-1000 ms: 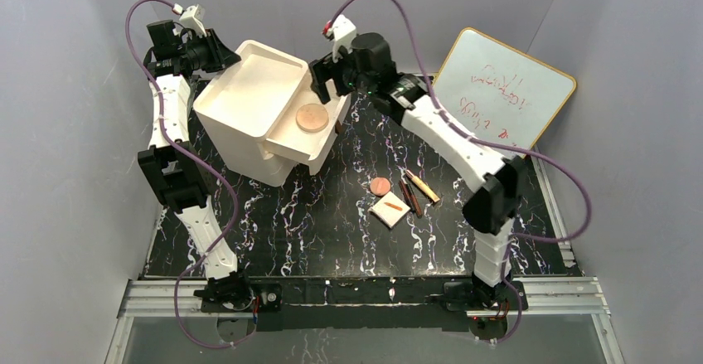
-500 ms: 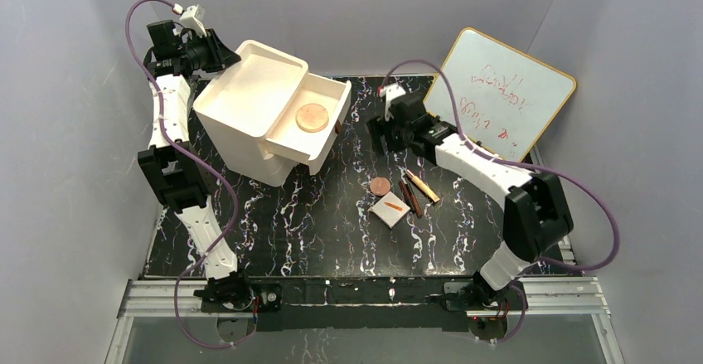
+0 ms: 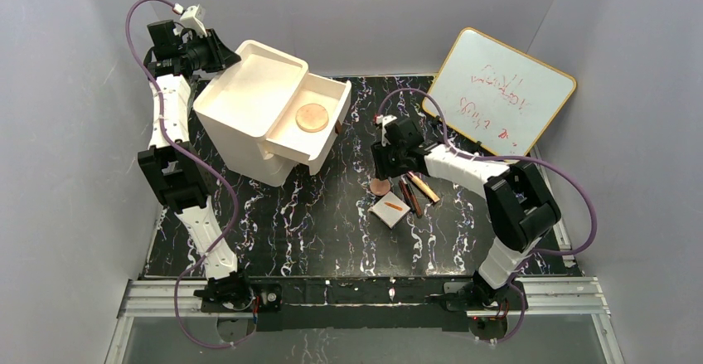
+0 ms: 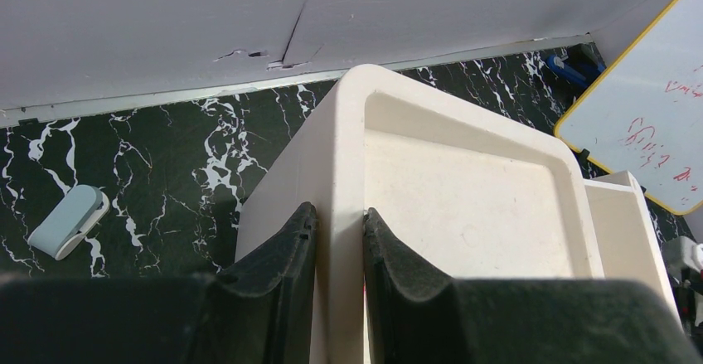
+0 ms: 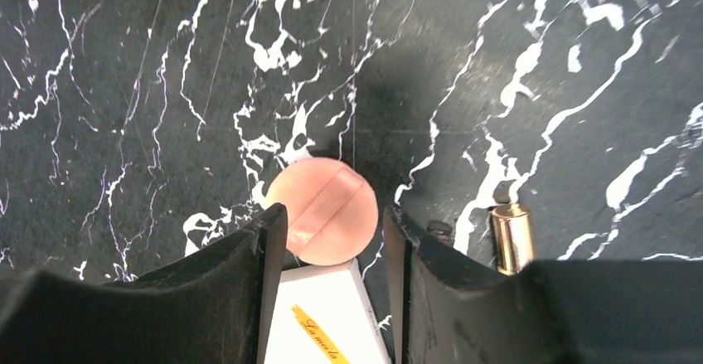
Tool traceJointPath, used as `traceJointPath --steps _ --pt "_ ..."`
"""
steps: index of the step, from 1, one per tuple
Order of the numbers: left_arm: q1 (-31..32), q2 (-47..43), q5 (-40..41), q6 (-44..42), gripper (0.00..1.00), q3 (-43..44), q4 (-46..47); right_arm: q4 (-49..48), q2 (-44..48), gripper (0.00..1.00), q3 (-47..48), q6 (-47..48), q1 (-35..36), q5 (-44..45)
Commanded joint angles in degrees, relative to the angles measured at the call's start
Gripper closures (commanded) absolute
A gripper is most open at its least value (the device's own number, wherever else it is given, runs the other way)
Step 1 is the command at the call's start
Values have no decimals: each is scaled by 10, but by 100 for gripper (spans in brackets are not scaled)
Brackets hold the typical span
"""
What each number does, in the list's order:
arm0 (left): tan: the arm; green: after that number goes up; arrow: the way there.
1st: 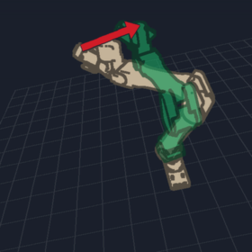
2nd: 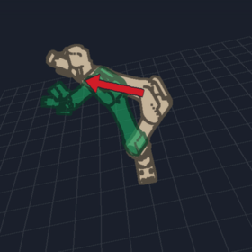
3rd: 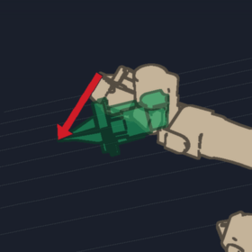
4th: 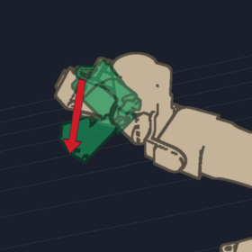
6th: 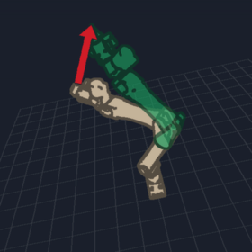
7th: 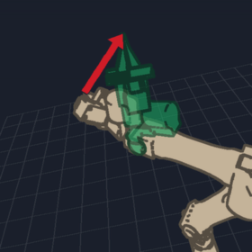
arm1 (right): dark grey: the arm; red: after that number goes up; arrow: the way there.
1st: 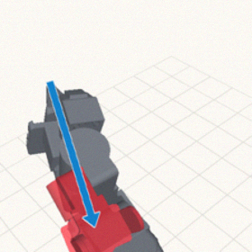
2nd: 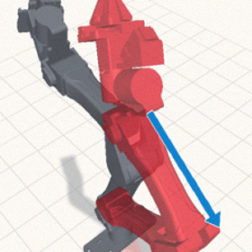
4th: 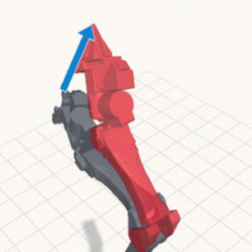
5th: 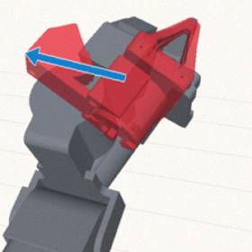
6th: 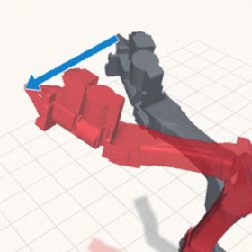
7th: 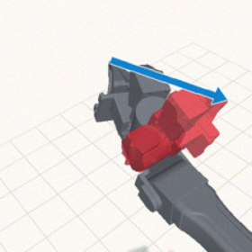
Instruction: Organize the makeup
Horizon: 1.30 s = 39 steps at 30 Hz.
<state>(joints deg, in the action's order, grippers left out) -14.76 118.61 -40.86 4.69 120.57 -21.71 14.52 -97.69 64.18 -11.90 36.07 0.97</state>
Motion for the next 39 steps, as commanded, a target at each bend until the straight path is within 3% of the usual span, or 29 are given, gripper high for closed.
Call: traceJointPath --steps 1,14,18,20,23,31,39 --pt "-10 -16 31 -3 100 -17 -68 -19 -7 50 -21 -16 3 -35" --pt "-9 -18 28 -3 100 -14 -69 -48 -43 58 -60 -19 11 -56" --pt "-10 -21 28 -5 100 -13 -69 -51 -57 78 -64 -19 13 -57" --pt "-10 -21 28 -4 100 -13 -70 -48 -56 96 -63 -18 14 -56" --pt "-10 -21 28 -5 100 -12 -70 -33 -34 99 -51 -16 16 -46" --pt "-10 -20 26 -3 100 -5 -72 78 69 99 124 22 20 20" --pt "-6 -19 20 -2 100 -2 -72 125 67 99 311 35 19 19"
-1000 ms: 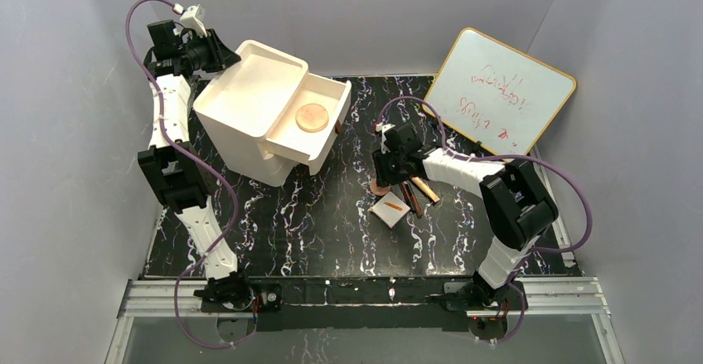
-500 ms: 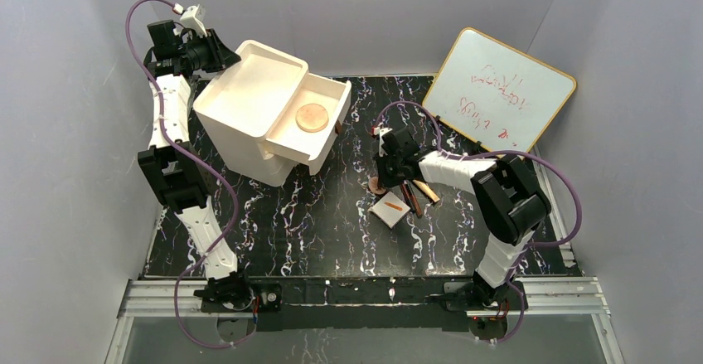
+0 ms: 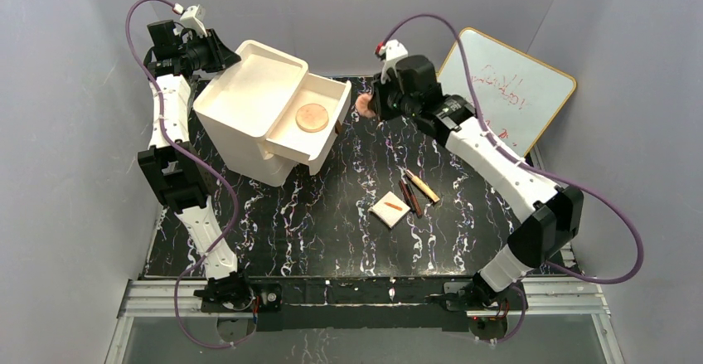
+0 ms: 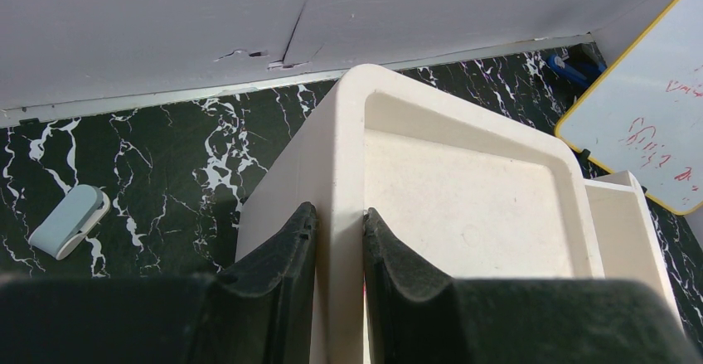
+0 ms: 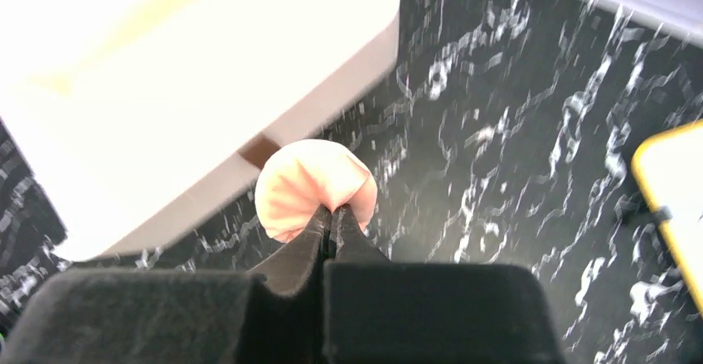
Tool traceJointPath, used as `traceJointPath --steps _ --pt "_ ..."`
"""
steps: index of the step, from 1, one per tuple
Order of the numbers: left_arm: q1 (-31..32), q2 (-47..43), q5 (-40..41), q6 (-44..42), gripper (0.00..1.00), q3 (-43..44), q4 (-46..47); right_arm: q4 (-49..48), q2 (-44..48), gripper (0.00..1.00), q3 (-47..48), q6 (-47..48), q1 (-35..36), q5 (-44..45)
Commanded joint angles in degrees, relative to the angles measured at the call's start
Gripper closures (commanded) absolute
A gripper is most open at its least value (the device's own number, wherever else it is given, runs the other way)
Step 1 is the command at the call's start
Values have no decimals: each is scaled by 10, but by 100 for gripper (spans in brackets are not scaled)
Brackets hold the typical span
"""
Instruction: Organize the makeup
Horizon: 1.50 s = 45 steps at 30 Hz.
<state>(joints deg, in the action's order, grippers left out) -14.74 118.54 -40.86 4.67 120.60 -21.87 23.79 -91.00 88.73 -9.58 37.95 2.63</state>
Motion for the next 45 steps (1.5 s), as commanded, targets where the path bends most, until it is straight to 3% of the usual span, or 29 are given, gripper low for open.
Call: traceJointPath --steps 1,10,22,38,39,43,45 --pt "-6 -20 20 -2 100 -2 -71 32 -8 99 85 11 1 -4" --pt "0 -18 19 -1 100 6 -72 13 -137 99 253 -8 5 -88" --pt "1 -21 18 -2 100 8 -77 65 -307 99 472 -9 43 -122" --pt "1 -22 20 -4 100 -3 -78 76 -335 99 458 -7 63 -116" --pt "1 -23 20 -5 100 -4 -78 79 -337 45 464 -4 63 -114" --pt "1 -23 19 -5 100 -4 -78 76 -329 9 470 10 63 -102" --pt "1 -23 19 -4 100 -4 -78 78 -322 6 471 19 63 -92"
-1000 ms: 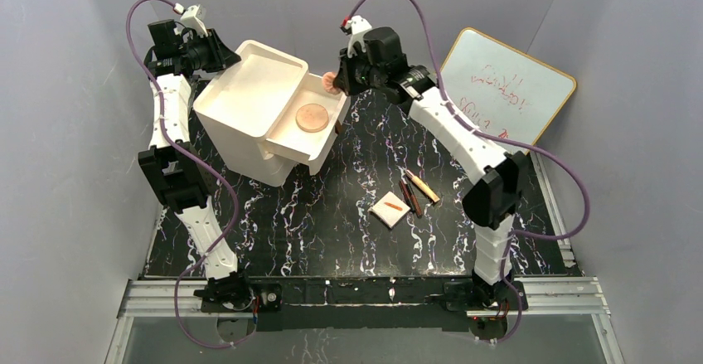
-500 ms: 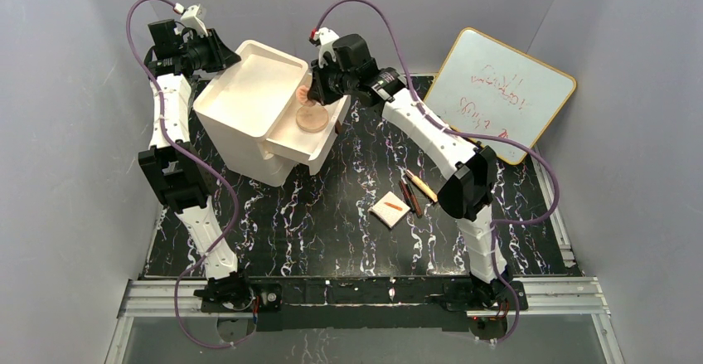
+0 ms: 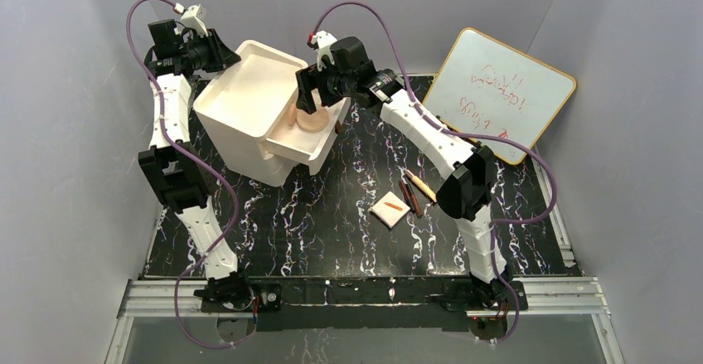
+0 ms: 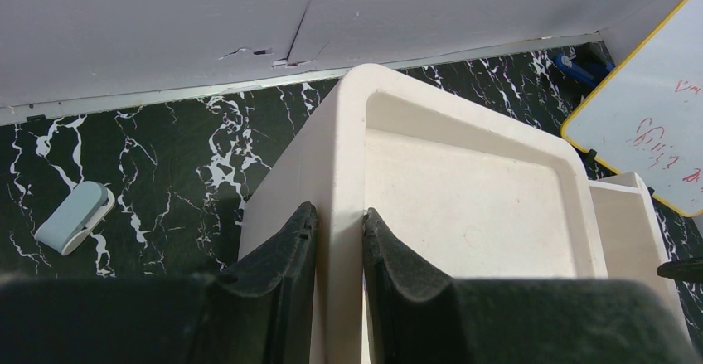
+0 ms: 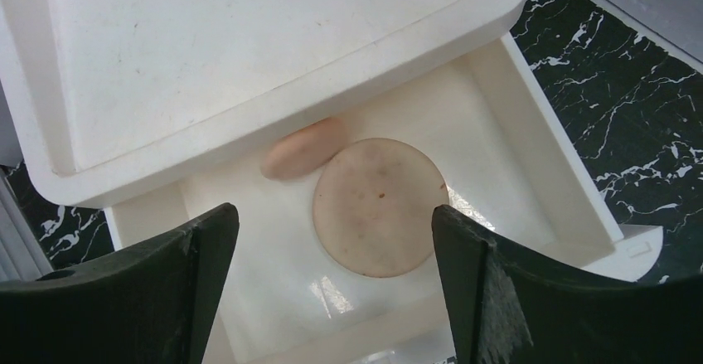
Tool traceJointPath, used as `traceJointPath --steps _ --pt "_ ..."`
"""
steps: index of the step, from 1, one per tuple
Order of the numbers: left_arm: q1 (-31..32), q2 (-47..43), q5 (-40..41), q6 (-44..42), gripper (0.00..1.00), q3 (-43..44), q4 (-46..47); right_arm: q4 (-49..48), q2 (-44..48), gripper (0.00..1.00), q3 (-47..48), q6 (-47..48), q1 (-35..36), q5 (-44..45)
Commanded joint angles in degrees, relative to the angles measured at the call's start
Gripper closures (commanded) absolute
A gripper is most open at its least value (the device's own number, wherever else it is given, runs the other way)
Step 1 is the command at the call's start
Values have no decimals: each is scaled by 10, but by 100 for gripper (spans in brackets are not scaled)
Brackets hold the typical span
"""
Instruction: Organize the makeup
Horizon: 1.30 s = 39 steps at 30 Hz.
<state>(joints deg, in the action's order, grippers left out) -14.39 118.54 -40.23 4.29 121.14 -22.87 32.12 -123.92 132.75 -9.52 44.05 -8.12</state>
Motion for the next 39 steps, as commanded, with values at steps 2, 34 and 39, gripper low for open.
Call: traceJointPath --steps 2,34,39 --pt "-2 -24 12 -1 100 -10 -68 -9 24 5 23 26 2 32" --pt "12 -25 13 -17 100 -12 -82 -248 191 2 -429 131 -46 -190" --pt "14 -24 10 -17 100 -11 -85 -226 140 2 -323 142 -45 -210"
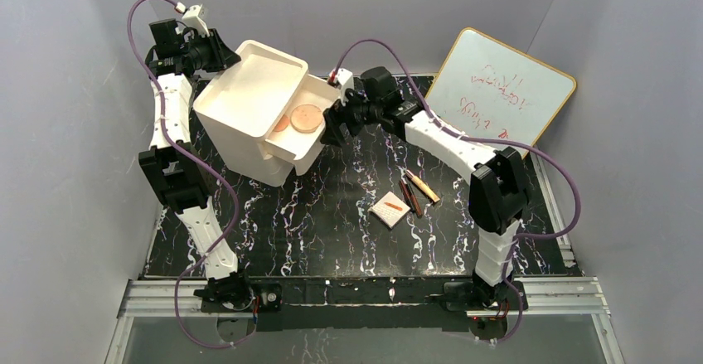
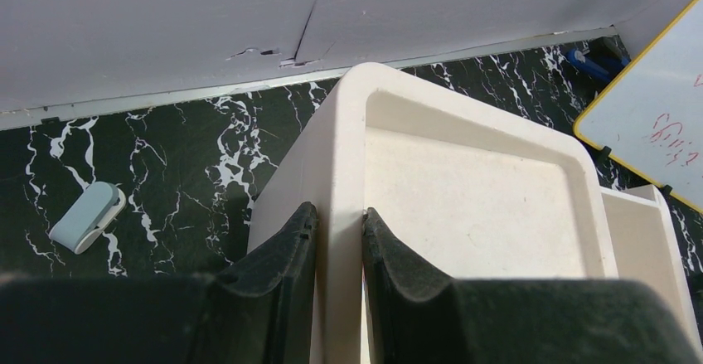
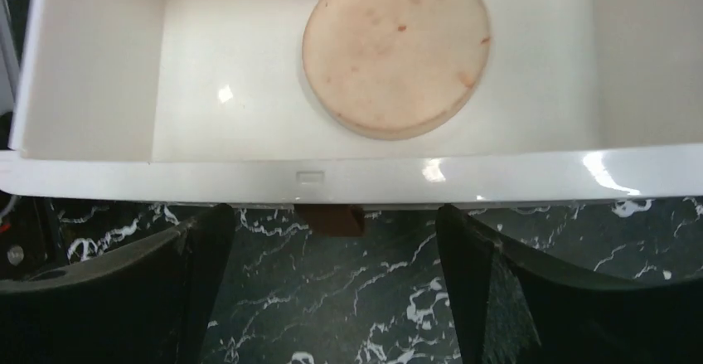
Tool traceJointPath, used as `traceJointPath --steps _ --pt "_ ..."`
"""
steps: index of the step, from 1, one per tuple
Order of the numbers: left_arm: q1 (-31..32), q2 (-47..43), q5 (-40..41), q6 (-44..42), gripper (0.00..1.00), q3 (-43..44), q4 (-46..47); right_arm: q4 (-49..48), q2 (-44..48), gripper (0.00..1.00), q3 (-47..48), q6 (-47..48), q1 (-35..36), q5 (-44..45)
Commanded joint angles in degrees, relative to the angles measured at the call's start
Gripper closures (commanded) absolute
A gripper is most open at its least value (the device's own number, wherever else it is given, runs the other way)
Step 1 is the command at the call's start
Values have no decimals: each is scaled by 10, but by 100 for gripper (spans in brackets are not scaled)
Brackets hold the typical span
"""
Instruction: Organize the makeup
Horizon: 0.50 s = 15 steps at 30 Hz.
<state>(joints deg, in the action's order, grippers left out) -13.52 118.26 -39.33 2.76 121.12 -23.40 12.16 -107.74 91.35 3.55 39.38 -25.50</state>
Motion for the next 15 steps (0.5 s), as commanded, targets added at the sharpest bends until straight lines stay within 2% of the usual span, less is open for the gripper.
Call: traceJointPath --steps 1,10,15 --pt "7 -20 1 -2 100 -9 -80 -22 -33 2 114 12 3 -39" --pt "32 -11 6 -7 100 2 -92 -14 -174 2 318 -8 40 -68" --pt "39 -9 9 -10 100 6 -96 -39 -224 2 354 -20 70 -65"
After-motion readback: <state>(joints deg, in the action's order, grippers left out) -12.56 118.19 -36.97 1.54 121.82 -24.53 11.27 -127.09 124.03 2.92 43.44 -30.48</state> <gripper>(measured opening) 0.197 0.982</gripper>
